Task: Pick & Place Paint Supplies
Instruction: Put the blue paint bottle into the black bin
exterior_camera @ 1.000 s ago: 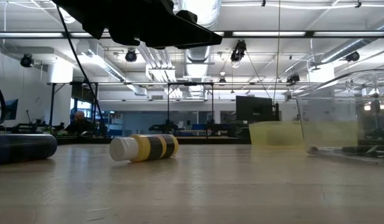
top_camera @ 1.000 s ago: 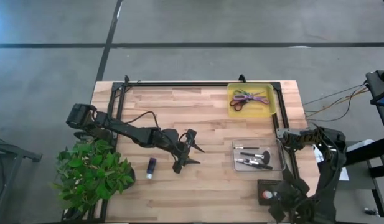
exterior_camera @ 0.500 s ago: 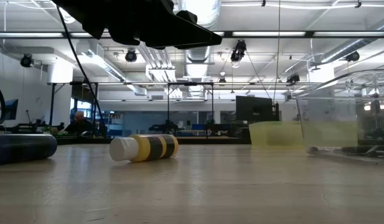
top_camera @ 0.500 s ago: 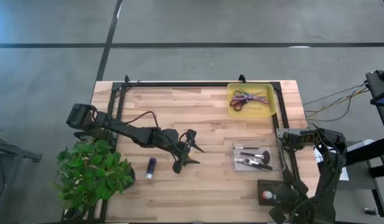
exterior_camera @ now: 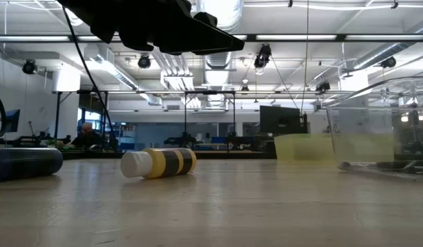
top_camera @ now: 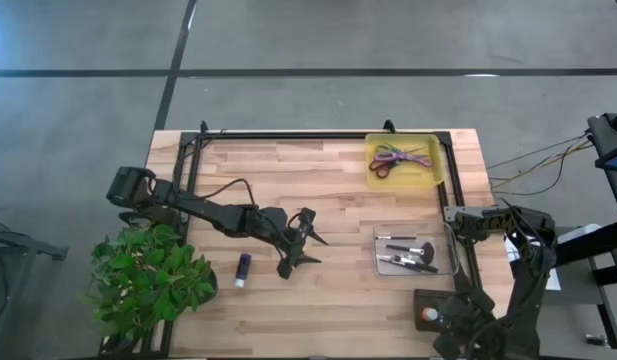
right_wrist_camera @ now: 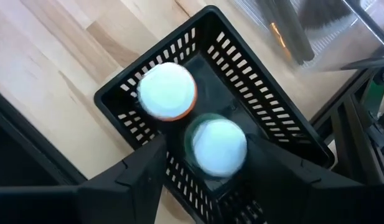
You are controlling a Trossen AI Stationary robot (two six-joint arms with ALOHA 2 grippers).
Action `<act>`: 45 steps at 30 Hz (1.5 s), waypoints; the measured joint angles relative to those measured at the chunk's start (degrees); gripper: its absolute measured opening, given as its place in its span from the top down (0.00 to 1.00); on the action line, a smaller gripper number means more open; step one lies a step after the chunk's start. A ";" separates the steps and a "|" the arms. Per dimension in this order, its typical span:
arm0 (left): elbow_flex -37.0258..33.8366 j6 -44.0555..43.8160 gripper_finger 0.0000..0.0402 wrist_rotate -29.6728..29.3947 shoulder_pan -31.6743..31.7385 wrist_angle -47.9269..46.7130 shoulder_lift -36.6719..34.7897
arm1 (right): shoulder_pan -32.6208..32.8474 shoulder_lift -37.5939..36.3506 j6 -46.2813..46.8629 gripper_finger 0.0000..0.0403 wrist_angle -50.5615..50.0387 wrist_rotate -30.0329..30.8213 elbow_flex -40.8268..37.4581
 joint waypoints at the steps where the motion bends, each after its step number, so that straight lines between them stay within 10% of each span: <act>1: 0.00 0.00 0.40 0.00 0.00 0.00 0.00 | 0.00 0.00 -0.18 0.47 -0.24 0.02 0.38; 8: 0.00 0.02 0.40 0.00 0.00 -0.20 0.00 | 0.00 0.00 -0.40 0.47 -6.95 2.71 5.31; 18: 0.41 -0.33 0.40 0.06 0.03 -19.99 -6.56 | -3.42 -0.58 -9.66 0.47 -11.09 24.85 9.41; 29: 0.04 -19.70 0.40 0.79 -2.28 -47.04 -22.75 | -12.92 -0.90 -36.01 0.47 -11.10 39.68 9.68; 37: 0.04 -23.05 0.40 -4.24 -5.94 -55.14 -21.27 | -13.72 -1.42 -41.16 0.47 -10.97 49.67 9.64; 45: 0.04 -44.72 0.40 -11.69 -5.86 -67.82 -19.30 | -13.94 -1.42 -41.35 0.47 -10.70 53.51 9.62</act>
